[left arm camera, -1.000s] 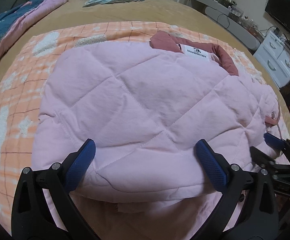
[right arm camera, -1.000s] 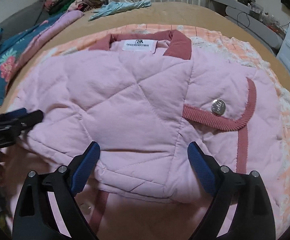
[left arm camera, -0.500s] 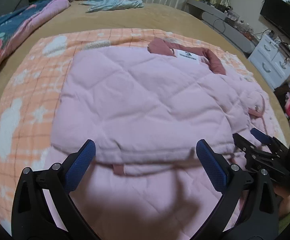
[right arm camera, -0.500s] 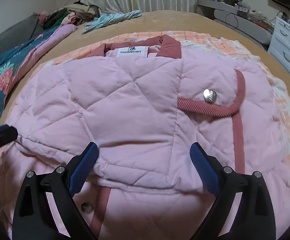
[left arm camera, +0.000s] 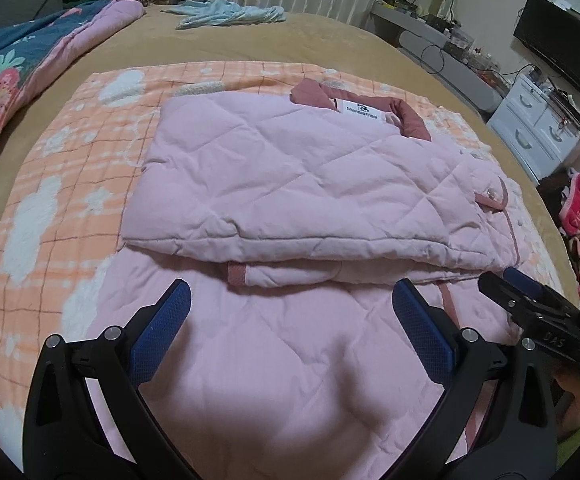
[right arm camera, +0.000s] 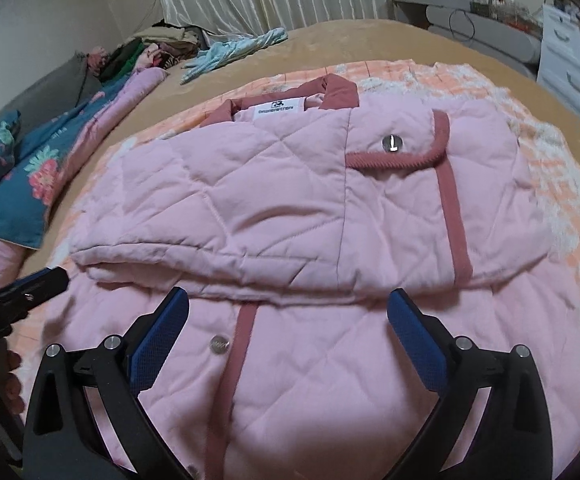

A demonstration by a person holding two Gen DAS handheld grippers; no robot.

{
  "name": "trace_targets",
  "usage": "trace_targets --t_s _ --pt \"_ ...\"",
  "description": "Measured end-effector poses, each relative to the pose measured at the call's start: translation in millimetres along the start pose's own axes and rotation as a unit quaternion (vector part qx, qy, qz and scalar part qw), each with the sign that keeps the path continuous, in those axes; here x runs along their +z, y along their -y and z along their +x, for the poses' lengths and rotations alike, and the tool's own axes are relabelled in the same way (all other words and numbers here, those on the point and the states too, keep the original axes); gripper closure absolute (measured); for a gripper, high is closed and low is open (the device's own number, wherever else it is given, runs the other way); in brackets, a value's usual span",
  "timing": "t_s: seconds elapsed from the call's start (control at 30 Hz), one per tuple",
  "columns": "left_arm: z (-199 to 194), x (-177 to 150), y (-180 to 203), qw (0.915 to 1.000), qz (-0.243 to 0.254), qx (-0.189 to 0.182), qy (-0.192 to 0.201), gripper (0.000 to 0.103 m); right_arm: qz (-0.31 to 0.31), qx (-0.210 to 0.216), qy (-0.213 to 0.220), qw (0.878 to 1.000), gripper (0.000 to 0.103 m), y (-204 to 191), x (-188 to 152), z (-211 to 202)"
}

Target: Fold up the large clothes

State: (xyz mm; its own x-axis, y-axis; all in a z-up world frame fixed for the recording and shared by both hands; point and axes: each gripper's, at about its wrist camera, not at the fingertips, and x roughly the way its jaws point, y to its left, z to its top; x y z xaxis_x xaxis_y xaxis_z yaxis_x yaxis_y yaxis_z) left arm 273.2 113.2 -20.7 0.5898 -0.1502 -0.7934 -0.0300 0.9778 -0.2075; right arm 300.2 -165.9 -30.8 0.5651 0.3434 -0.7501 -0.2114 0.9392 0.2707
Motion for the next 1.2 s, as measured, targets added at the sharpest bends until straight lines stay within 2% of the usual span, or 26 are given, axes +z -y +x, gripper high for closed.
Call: trace_targets --t_s 0.23,0.47,1.2 --pt "-14 -8 4 1.0000 -0.007 -0.002 0.005 0.008 0.010 0.010 0.018 1.000 0.004 4 -10 -32" --pt "-39 -13 13 0.9995 0.006 0.017 0.027 0.008 -0.027 -0.020 0.061 0.998 0.004 0 -16 -68" --pt "-101 -30 35 0.9974 0.011 0.011 0.070 0.008 -0.033 -0.008 0.101 0.994 0.004 -4 -23 -136"
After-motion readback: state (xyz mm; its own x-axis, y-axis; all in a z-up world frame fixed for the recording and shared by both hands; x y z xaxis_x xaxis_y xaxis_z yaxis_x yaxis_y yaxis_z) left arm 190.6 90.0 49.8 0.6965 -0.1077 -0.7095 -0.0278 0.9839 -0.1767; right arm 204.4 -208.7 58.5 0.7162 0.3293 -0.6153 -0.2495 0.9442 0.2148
